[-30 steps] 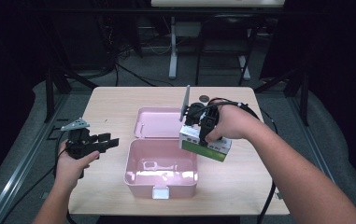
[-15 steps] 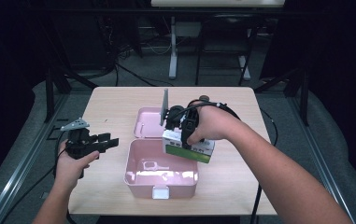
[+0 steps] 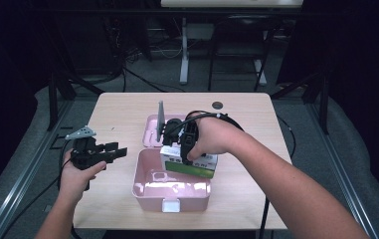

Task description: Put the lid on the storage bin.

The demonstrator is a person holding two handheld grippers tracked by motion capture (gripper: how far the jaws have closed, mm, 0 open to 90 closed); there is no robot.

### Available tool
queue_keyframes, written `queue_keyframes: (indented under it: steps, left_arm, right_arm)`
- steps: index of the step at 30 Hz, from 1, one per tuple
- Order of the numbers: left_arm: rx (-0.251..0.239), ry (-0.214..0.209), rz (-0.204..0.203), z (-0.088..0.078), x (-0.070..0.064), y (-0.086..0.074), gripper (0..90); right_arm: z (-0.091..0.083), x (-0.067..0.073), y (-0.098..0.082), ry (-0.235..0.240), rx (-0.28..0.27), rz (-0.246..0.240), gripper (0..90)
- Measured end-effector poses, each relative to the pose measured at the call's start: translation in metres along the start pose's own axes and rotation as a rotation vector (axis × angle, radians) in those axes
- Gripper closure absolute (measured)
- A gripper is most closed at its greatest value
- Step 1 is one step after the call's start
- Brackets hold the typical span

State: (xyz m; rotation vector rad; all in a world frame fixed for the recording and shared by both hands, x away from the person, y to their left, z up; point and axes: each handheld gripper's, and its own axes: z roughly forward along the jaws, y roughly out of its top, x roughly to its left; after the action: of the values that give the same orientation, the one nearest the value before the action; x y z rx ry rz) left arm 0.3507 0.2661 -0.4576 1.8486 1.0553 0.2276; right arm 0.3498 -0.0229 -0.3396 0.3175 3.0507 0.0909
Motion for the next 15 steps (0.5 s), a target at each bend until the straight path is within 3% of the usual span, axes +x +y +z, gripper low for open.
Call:
queue_keyframes:
  steps: [15]
  left_arm:
    - [0.009, -0.02, 0.004, 0.002, -0.003, 0.0, 48.9]
  right_arm:
    - [0.005, 0.026, 0.01, 0.021, 0.005, -0.056, 61.3]
